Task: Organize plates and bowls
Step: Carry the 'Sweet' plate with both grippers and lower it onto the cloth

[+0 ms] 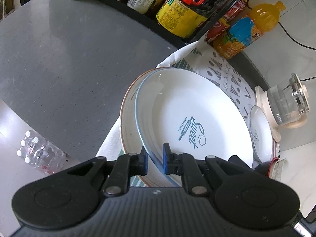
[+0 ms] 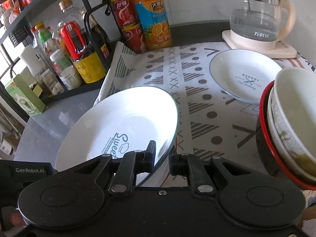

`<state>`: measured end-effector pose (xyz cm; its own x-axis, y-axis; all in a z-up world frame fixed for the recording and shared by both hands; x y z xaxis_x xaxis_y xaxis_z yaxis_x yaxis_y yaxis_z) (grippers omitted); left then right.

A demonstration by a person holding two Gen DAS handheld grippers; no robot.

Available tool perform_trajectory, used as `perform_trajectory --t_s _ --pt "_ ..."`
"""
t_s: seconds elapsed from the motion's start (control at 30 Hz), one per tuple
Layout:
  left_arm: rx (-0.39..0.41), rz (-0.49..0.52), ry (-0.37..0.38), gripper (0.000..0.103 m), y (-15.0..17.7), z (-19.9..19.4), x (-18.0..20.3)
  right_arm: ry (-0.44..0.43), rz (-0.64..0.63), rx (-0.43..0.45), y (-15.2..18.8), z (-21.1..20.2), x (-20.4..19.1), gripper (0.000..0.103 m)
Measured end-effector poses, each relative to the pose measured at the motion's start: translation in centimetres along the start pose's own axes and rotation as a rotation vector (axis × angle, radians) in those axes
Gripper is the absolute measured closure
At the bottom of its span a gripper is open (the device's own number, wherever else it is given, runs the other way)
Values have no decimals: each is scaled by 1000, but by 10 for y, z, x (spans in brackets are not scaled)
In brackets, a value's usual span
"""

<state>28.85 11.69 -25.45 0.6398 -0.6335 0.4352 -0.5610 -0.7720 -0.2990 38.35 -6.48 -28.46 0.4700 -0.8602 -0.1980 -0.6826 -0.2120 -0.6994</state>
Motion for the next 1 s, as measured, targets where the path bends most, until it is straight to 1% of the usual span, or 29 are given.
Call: perform_trajectory --t_s 0.17,0.27,0.37,0.47,0.5,0.53,0.6,0.67,0.7,0.77,0.83,0.9,1.0 --pt "-8 17 -10 91 1 3 1 8 3 -10 3 4 2 90" --pt "-30 25 -18 91 1 6 3 1 27 -15 4 6 5 91" --pt "-44 64 -30 89 2 7 6 -3 48 -23 5 7 8 91" --pt "-81 87 -36 87 2 11 8 8 42 -25 5 9 8 91" --pt "-110 92 -38 87 2 11 8 9 45 -27 6 10 8 91" --pt "-125 96 -47 87 0 10 8 10 46 -30 6 10 7 91" --pt "-146 127 -93 87 -6 5 8 18 38 -30 6 10 7 91" --pt "-127 174 -123 86 -15 0 9 24 32 -26 5 12 7 91" --pt "-110 189 -131 84 -19 -3 8 25 33 -26 4 12 7 91" --pt "-70 201 -142 76 -29 -8 6 35 27 -24 4 13 7 91" --pt "-39 208 -151 63 -37 -10 4 45 16 -21 3 13 6 91" --pt "-26 196 -150 58 -42 -11 1 57 12 -32 4 15 7 90" --pt "-40 170 -153 57 -43 -5 -4 83 1 -50 8 20 9 87"
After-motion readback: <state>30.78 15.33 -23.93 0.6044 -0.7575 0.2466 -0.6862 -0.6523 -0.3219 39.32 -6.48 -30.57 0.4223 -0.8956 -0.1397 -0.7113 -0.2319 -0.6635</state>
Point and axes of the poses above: each gripper's, at about its wrist camera, not at the fingertips, and z roughly the way its jaws point, x to its right, y to its underside, the point moved 9 cm from there along z, roughly the way its jaws point, and after that the axes turned 2 degrees about -y, right-handed, at the moved point
